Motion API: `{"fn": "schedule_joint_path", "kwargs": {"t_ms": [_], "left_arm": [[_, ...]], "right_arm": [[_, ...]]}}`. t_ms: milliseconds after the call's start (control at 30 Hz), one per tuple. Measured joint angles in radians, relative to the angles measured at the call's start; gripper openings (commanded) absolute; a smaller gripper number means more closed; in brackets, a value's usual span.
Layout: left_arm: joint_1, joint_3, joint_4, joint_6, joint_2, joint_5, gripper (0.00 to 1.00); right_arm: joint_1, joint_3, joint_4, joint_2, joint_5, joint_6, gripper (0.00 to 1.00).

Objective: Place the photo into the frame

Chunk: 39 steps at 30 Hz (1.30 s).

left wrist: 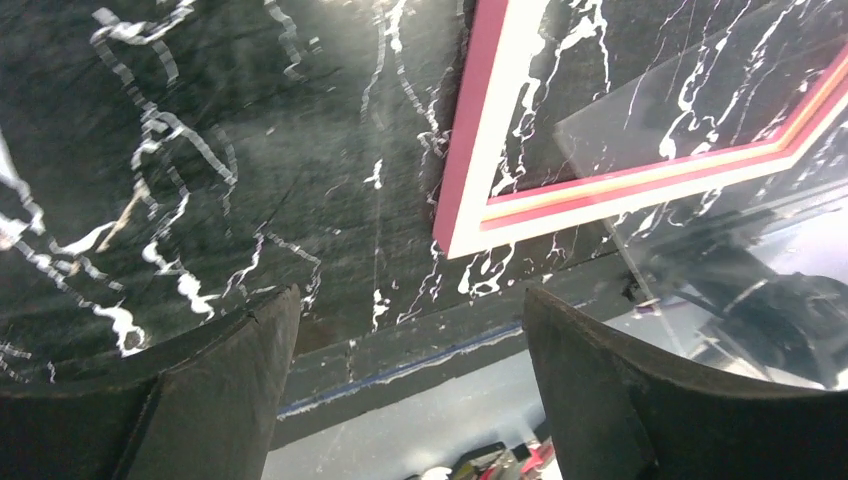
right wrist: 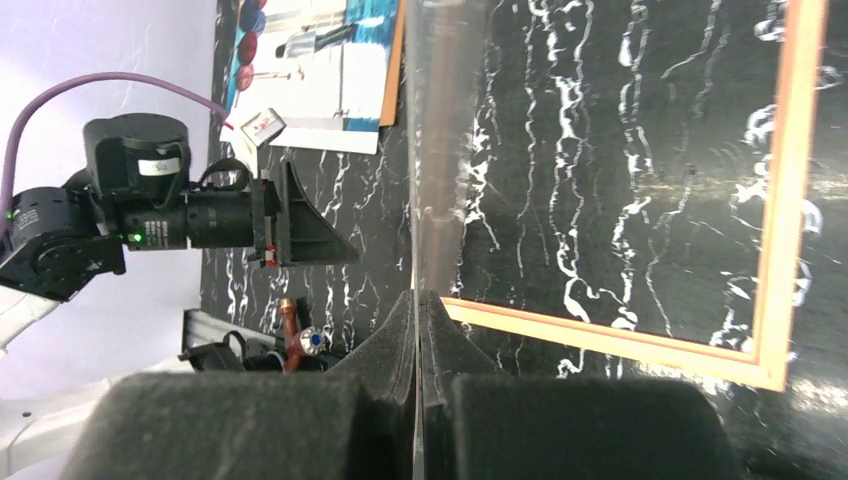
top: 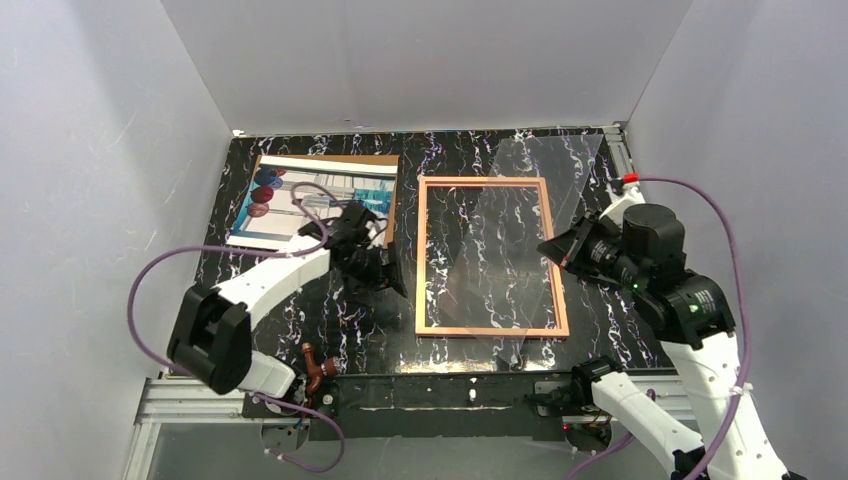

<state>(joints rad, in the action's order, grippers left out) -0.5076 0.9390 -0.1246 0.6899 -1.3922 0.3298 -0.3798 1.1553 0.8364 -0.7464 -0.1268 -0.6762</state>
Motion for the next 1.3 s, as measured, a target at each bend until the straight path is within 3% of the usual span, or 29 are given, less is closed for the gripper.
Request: {"fn": "schedule_joint_path", "kwargs": {"t_ms": [233,567,833,1000,1300], "left_arm": [[-0.16,0.168,0.007,0.006,-0.22,-0.094,0.74],[-0.279,0.275,-0.012,0.002,-0.43,-0.2,0.48],[-0.288,0.269,-0.027,0.006,-0.45,-0.246,0.13],[-0.288,0.25,-0.041,0.023,-0.43,-0.293,0.0],[-0.288,0.176,-0.044,0.078,-0.365,-0.36,0.0]], "right_arm": [[0.0,0.133,0.146,-0.006,0.117,0.019,0.01],[0.0,0.145,0.217,-0.006,0.165,0.027,0.01],[0.0,0.145,0.216,-0.014,0.144,0.027,0.01],[0.0,0.145,0.212,-0.027,0.098,0.027,0.01],[0.0,0.134,0.198,-0.041,0.042,0.029,0.01]]}}
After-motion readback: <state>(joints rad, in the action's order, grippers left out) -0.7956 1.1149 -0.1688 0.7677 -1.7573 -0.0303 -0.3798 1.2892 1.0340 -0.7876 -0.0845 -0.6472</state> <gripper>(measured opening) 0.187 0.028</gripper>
